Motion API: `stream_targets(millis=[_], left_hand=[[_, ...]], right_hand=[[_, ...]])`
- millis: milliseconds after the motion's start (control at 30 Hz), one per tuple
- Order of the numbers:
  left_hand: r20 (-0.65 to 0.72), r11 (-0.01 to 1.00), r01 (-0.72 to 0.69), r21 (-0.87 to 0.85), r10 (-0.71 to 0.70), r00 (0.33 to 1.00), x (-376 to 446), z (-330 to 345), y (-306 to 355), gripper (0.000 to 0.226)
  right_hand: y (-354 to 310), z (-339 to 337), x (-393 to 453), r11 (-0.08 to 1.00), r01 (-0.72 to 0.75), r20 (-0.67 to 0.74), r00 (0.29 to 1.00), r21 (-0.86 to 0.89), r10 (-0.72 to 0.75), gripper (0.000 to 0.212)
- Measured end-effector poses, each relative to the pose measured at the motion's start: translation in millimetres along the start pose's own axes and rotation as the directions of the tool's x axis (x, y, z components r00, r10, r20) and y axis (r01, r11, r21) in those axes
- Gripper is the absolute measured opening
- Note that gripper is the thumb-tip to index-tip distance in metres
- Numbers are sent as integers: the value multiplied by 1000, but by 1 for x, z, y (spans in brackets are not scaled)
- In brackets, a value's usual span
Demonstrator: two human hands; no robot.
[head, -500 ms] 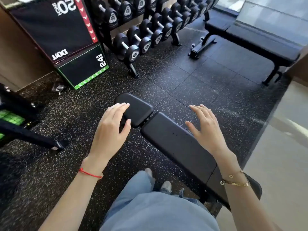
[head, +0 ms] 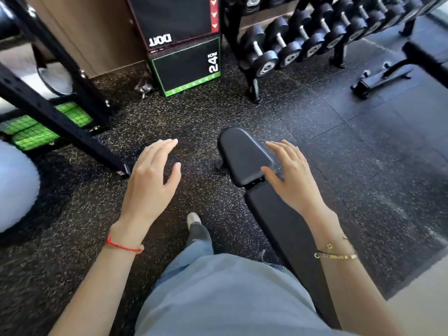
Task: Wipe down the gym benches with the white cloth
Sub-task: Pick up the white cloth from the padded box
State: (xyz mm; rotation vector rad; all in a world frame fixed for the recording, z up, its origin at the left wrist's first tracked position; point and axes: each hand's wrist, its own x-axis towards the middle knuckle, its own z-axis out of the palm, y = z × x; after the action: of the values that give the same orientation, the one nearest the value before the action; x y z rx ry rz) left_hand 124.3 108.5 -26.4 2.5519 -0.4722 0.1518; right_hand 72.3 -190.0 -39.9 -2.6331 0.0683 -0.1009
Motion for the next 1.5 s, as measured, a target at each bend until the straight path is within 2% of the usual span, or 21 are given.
stream_targets(millis=[300, 500, 733, 1067, 1267, 1500], left_hand=[[-16, 992, 102, 69, -101, 995, 99, -60, -115, 47], [-20, 983, 169, 74, -168, 986, 169, -76, -176, 46], [-47, 972, 228, 51, -226, 973, 282, -64, -237, 45], [-105, 963, 266, 41, -261, 960, 497, -61, -302, 45], [-145, 961, 273, 30, -266, 953, 592, -61, -336, 43], [-125, 962, 268, 45, -260, 957, 707, -49, -393, 43]], right_hand=[[-89, 64, 171, 991, 113, 56, 992, 71, -117, 53], [-119, 92, 267, 987, 135, 95, 985, 88, -144, 53], [-124, 120, 399, 984, 144, 116, 981, 102, -156, 53], [-125, 119, 644, 975, 212, 120, 969, 65, -218, 53], [-128, 124, 753, 969, 241, 135, 960, 55, -247, 52], [-127, 153, 874, 974, 216, 127, 967, 65, -223, 53]])
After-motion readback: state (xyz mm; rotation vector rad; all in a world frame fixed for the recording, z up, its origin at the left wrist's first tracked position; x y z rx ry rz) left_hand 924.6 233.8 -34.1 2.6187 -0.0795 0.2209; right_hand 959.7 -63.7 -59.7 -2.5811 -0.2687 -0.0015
